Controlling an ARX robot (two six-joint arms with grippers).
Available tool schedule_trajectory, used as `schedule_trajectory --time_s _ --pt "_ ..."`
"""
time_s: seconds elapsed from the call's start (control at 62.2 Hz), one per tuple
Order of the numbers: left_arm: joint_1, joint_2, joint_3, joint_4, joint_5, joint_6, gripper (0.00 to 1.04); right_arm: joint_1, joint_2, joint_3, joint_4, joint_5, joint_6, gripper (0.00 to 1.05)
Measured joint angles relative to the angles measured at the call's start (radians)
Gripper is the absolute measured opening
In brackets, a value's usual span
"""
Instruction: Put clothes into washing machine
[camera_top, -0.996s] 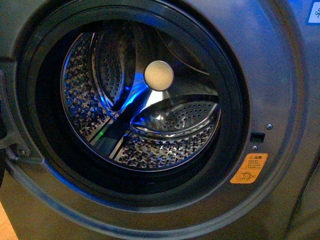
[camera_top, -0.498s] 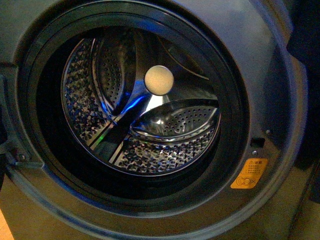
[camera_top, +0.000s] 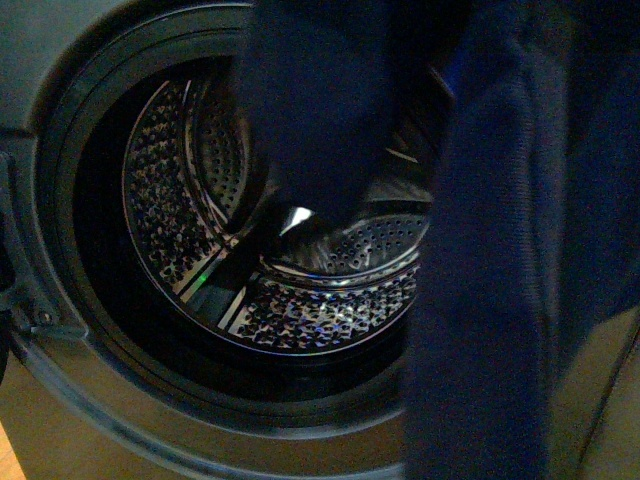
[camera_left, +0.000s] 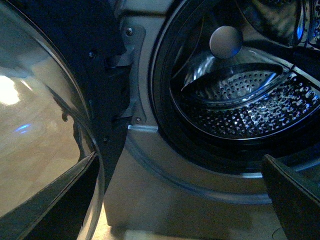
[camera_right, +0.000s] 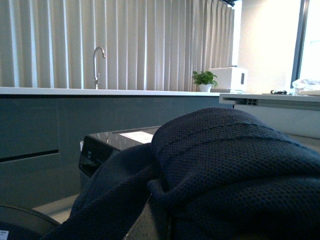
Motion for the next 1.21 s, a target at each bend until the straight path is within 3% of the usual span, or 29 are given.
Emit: schedule_trajectory --time_s 0.562,0.595,0.707,0.852,0.98,1.205 --pt "0.000 0.000 0.000 0.000 0.000 0.000 0.98 0.006 -0.034 -0.025 0.006 -0.002 -0.019 0.08" --pt "0.012 0.003 -0.002 0.011 0.037 -0.019 0.98 0.006 -0.034 -0.025 0.006 -0.002 -0.019 0.08" --pt "0.145 0.071 0.000 0.192 0.372 -0.253 0.98 0.006 -0.034 -0.026 0.006 -0.001 -0.019 0.08" --pt "0.259 0.299 0.051 0.409 0.578 -0.371 0.98 0.006 -0.035 -0.027 0.006 0.000 -0.019 0.08" --pt "0.254 0.494 0.208 0.531 0.610 -0.355 0.98 0.006 -0.035 -0.027 0.006 -0.001 -0.019 0.08" --pt "0.097 0.755 0.534 0.585 0.628 -0.295 0.98 0.006 -0.035 -0.027 0.006 0.000 -0.019 0.08"
